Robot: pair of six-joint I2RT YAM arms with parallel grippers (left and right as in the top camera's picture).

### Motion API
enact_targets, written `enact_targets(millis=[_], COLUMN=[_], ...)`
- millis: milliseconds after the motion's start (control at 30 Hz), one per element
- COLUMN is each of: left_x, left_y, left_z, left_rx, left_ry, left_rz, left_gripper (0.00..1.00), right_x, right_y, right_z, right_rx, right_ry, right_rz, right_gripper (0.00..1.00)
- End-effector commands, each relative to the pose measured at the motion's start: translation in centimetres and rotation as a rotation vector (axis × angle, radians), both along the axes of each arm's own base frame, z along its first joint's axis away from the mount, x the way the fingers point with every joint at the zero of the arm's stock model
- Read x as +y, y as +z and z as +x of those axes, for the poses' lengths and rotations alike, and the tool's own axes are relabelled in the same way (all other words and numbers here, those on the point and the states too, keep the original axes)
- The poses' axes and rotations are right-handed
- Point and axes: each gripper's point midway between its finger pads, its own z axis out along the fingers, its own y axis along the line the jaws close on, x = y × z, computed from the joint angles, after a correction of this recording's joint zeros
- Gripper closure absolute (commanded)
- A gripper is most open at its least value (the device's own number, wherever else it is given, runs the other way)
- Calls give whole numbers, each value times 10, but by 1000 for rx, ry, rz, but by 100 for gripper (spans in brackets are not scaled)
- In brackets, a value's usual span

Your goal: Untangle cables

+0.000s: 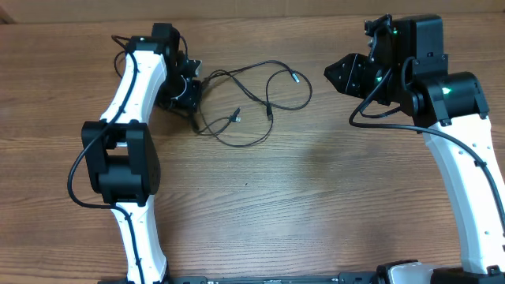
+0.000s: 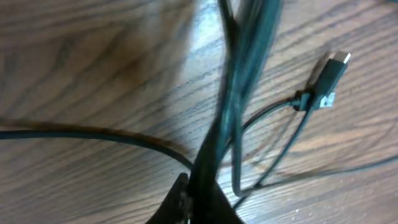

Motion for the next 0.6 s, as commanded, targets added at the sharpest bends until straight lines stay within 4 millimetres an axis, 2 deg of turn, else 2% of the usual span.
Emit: enact_targets(millis=[0, 67, 133, 200, 233, 300, 333, 367, 400, 433, 500, 567], left_x=[-10, -21, -30, -37, -42, -45, -46, -46, -48, -49, -53, -58], left_y=[2, 26, 66, 114, 150, 189, 214, 225, 240, 246, 256, 258], left_z=[-1, 3, 10, 16, 18, 19, 18, 17, 13, 10, 3, -4], left_rx=[13, -15, -83, -179, -258, -350, -409, -433, -467, -476, -484, -463], left_ry=[32, 28, 18, 3, -13, -22, -16, -13, -19, -24, -37, -44], left_rz=[-56, -127, -185, -233, -264, -294, -307, -311, -326, -335, -368, -398], left_gripper=[96, 96, 96, 96, 96, 96, 96, 96, 96, 96, 96, 96], right_x=[-2, -1, 4, 11, 17, 27, 39, 43, 56, 63, 83, 103], right_y=[9, 9, 12, 14, 15, 15, 17, 18, 20, 22, 23, 20], right_z=[1, 1, -1, -3, -5, -9, -12, -13, -16, -18, -22, -22], right_rx=[-26, -25, -24, -23, -22, -25, -38, -44, -69, -87, -130, -149], right_ry=[-2, 1, 25, 55, 81, 132, 196, 218, 285, 326, 418, 472], right_rz=[-4, -1, 24, 53, 70, 88, 106, 111, 124, 129, 132, 132], right_gripper=[73, 73, 73, 73, 73, 73, 73, 70, 63, 58, 42, 36])
